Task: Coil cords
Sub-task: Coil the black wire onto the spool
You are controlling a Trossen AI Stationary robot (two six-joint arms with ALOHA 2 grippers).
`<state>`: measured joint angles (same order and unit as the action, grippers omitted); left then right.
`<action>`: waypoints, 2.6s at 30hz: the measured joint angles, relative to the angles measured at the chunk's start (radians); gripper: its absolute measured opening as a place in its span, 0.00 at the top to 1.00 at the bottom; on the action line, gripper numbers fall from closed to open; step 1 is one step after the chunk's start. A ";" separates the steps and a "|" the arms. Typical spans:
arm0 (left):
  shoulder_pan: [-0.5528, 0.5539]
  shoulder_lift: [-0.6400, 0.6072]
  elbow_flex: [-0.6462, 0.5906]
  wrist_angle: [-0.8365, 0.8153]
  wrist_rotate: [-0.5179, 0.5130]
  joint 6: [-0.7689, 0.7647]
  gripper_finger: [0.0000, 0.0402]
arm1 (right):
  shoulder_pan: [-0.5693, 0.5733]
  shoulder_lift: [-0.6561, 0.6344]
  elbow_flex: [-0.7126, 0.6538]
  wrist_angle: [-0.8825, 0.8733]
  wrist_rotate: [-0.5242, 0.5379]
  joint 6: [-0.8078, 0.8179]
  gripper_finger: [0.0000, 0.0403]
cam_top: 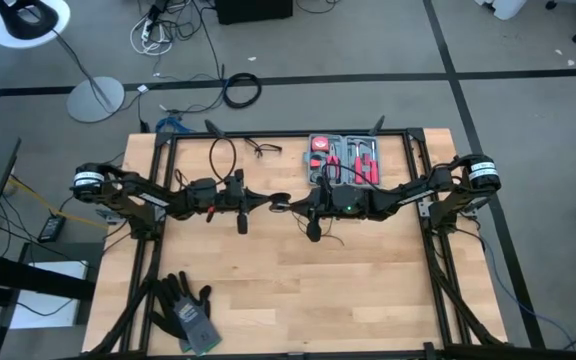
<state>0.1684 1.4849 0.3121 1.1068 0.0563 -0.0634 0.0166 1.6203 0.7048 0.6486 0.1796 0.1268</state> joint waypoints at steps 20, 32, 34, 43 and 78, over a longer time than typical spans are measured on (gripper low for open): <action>0.001 0.001 0.021 -0.011 0.022 -0.049 0.99 | 0.000 0.000 0.000 0.012 -0.030 -0.024 0.99; 0.000 0.001 0.021 -0.004 0.077 -0.074 0.84 | 0.000 0.000 0.000 0.017 -0.066 -0.032 1.00; 0.000 0.001 0.021 -0.002 0.080 -0.074 0.84 | 0.000 0.000 0.000 0.022 -0.069 -0.033 1.00; 0.000 0.001 0.022 0.002 0.092 -0.050 0.86 | 0.000 0.000 0.000 0.030 -0.073 -0.033 1.00; -0.067 0.001 -0.088 0.078 -0.382 0.051 1.00 | 0.112 -0.271 0.000 -0.728 0.259 0.271 0.96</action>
<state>0.1013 1.4854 0.2241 1.1851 -0.3258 -0.0120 0.1282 1.3497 0.7048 -0.0794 0.4390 0.3974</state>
